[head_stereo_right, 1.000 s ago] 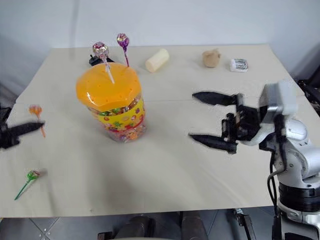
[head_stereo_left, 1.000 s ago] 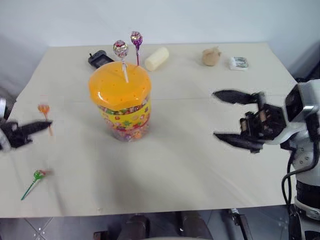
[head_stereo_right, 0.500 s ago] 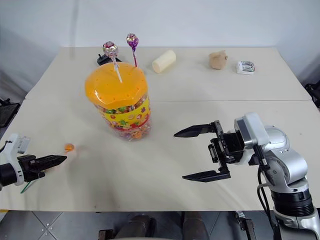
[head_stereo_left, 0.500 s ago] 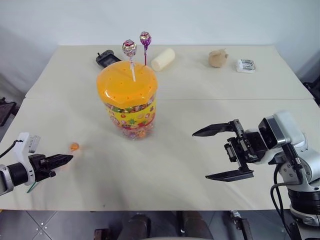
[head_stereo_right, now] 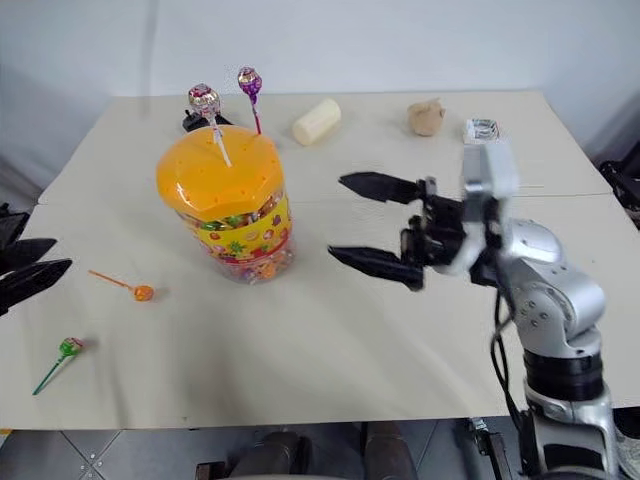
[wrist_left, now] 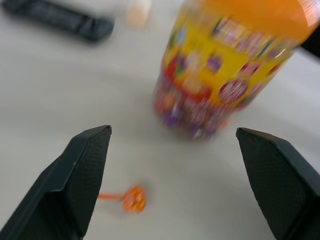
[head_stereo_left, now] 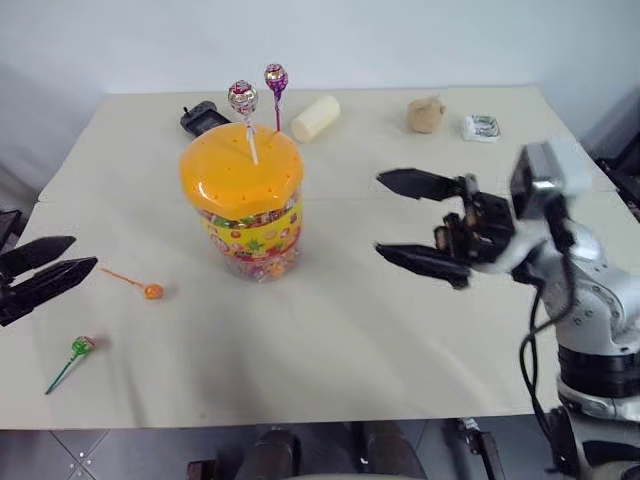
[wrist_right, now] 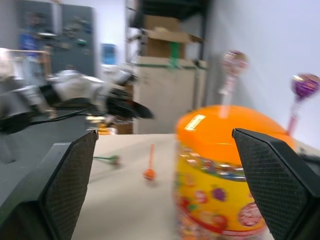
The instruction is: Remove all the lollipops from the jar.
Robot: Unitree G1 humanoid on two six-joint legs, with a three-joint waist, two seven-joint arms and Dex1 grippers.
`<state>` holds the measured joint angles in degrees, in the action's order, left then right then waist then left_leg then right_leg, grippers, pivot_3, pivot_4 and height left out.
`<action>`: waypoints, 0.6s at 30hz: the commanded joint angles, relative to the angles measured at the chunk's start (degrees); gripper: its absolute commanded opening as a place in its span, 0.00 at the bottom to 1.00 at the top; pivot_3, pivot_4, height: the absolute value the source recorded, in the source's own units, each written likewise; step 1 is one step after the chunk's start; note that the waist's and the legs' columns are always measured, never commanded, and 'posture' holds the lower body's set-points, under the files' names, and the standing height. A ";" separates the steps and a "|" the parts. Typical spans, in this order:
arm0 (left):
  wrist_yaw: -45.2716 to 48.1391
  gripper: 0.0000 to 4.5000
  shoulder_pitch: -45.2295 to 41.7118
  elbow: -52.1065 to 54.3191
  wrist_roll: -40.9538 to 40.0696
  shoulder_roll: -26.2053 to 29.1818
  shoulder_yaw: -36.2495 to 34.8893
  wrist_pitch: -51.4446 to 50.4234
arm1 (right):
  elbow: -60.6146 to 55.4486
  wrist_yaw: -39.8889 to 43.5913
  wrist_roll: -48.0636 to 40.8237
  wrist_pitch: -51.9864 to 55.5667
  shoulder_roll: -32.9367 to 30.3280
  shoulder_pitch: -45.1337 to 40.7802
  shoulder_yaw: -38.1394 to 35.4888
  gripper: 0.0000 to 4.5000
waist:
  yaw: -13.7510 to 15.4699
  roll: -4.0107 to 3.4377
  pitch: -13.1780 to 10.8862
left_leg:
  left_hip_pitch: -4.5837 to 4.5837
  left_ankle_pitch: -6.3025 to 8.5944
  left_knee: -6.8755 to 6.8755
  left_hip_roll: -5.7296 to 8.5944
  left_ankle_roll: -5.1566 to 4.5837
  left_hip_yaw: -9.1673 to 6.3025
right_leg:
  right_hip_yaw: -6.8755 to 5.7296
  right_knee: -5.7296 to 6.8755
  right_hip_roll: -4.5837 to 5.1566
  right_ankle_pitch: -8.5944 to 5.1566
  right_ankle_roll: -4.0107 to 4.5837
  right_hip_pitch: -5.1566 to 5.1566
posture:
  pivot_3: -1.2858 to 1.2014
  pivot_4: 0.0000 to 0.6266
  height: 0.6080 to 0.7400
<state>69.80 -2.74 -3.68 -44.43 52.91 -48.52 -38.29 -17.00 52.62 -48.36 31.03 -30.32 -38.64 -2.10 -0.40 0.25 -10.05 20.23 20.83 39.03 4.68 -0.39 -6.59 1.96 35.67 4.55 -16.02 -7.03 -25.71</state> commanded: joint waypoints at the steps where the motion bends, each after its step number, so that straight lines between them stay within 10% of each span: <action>1: 1.77 0.93 -1.66 2.89 -5.18 -2.28 -2.44 3.07 | 2.74 -6.88 5.14 2.19 5.34 -7.17 5.64 1.00 | 0.01 0.01 0.00 | 0.01 0.00 0.01 -0.01 0.00 -0.01 | -0.01 0.01 -0.01 0.00 0.00 -0.01 | 0.52 0.24 1.00; 13: -2.05 0.93 0.07 11.34 -10.59 -8.04 -1.25 4.47 | 13.22 -15.63 18.97 2.19 18.93 -19.27 13.69 1.00 | -1.41 0.09 0.05 | 0.10 0.02 0.03 0.04 -0.04 -0.04 | -0.15 0.25 -0.01 0.05 0.09 -0.13 | 0.52 0.24 1.00; 18: -3.59 0.94 0.26 12.76 -12.40 -8.32 -1.08 4.54 | 14.28 -15.37 19.93 1.40 21.14 -20.22 12.65 0.72 | -1.83 0.08 0.05 | 0.10 0.03 0.02 -0.05 0.00 0.01 | -0.13 0.30 -0.10 0.05 0.09 -0.20 | 0.52 0.24 1.00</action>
<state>66.69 -2.87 6.88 -54.89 44.84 -48.45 -34.77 -1.73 36.96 -28.33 33.74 -9.80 -57.35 11.99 -2.23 0.34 -10.00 20.33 20.86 39.05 4.62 -0.38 -6.58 1.83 35.97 4.46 -15.97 -6.94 -25.92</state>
